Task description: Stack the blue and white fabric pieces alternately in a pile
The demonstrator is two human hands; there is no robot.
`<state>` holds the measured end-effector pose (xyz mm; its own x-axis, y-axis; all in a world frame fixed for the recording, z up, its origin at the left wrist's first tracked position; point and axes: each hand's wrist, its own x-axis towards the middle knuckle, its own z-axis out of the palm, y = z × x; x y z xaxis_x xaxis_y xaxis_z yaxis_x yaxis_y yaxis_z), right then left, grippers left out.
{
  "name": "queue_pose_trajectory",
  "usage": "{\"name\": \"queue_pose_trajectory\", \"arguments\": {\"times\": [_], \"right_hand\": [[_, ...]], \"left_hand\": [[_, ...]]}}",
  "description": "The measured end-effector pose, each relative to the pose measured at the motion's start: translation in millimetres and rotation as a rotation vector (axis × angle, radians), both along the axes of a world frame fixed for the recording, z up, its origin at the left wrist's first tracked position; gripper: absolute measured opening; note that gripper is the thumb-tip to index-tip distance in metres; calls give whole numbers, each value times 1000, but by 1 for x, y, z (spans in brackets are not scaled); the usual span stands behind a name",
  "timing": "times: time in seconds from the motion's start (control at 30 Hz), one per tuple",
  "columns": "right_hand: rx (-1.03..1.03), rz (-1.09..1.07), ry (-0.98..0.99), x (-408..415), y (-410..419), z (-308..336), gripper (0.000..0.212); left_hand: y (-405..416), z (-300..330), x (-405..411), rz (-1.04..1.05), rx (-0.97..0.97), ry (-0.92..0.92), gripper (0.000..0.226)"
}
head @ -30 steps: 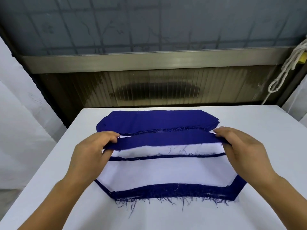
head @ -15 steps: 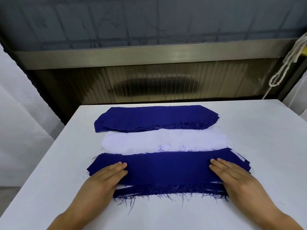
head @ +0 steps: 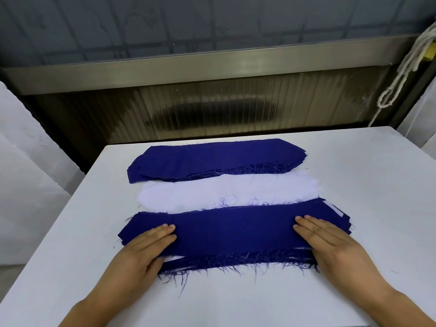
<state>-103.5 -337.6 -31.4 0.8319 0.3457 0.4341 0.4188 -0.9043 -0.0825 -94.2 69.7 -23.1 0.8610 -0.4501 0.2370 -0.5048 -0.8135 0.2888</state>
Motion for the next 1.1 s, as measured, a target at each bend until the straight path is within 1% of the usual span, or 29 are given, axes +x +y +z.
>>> {"name": "queue_pose_trajectory", "arguments": {"times": [0.07,0.17,0.3,0.47,0.57,0.63,0.73,0.83,0.87,0.93,1.0,1.1], "right_hand": [[25,8,5,1,-2,-2,45],[48,25,0,1,-4,-6,44],[57,37,-14,1,-5,-6,43],[84,51,2,0,-7,-6,42],[116,20,24,-1,-11,-5,41],[139,-3,1,3,-7,1,42],[175,0,1,16,10,13,33],[207,-10,118,31,32,20,18],[202,-40,185,36,38,20,18],[124,-123,283,47,40,16,24],[35,-208,297,58,33,14,30],[-100,-328,278,74,14,16,37]], "left_hand": [[0,-1,0,14,-35,9,55],[2,-2,-1,23,-83,39,58],[1,-4,0,48,-111,33,58],[-2,-6,0,55,-115,10,50],[-2,-2,3,83,-144,19,44],[-5,6,11,118,-163,23,39],[-20,17,35,172,-96,32,32],[-42,20,56,254,-22,26,33],[-49,19,61,267,-23,19,34],[-61,15,69,275,3,-13,35],[-65,12,79,289,52,-84,34],[-61,12,101,317,47,-159,28]]}}
